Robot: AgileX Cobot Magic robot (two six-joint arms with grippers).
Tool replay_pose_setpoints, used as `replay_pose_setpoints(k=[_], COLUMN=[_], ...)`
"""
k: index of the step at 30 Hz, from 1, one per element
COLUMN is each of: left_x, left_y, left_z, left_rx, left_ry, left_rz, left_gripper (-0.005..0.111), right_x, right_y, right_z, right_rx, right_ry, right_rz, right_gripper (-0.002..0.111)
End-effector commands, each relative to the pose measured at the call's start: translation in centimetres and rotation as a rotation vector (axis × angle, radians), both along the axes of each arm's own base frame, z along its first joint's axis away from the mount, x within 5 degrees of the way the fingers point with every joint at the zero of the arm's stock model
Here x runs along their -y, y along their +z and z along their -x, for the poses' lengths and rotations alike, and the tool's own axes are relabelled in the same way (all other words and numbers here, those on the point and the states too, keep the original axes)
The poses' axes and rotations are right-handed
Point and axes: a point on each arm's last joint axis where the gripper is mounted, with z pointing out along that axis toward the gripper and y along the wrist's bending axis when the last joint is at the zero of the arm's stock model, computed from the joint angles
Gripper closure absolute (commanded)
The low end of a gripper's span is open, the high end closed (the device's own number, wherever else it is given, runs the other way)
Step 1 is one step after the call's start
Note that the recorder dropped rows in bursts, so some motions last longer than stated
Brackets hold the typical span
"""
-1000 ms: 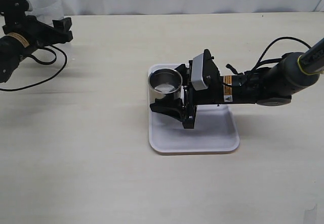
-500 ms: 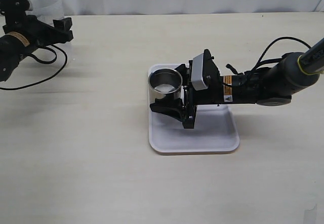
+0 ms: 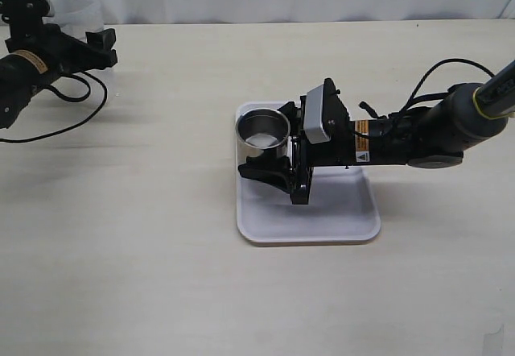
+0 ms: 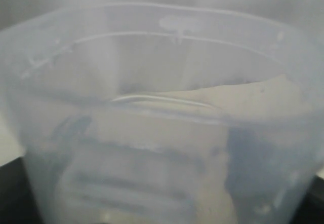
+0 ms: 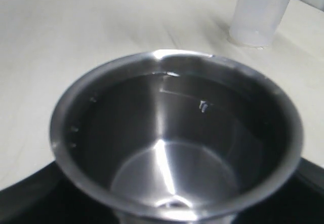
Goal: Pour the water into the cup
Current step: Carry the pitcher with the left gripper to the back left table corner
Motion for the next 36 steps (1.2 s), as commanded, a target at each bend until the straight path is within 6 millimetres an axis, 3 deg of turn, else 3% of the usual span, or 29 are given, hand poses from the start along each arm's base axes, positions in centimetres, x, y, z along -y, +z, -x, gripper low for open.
replay_pose_setpoints(k=[1,5,16,24,31,36], left_x=[-0.2,-0.2,-0.3,-0.4,-0.4,-0.4], left_y=[-0.7,-0.7,-0.8,-1.0,-1.1,-0.6], left_z=[0.3,0.3,0.2,0.3,0.4,2.7], left_rx=[-0.073,-0.073,-0.081,-0.108,-0.124,-0.02], left_ry=[0.01,0.012,0.028,0.032,0.035,0.04], left_rz=[-0.027,-0.026,-0.017,-0.025,-0.03,-0.009], left_gripper=[0.06,0.039,0.037,0.008,0.008,0.008], right_x=[-0.1,-0.1,-0.1,-0.1,-0.2,-0.2], right_y=[0.6,0.6,0.6,0.6,0.6,0.6], right_z=[0.0,0.0,0.0,0.0,0.0,0.0], right_rx=[0.011,0.011,0.011,0.011,0.011,0.011], right_ry=[0.002,0.002,0.002,0.002,0.004,0.004], right_rz=[-0.039,-0.039,-0.039,-0.039,-0.039,-0.039], right_gripper=[0.104,0.104,0.104,0.104,0.104,0.104])
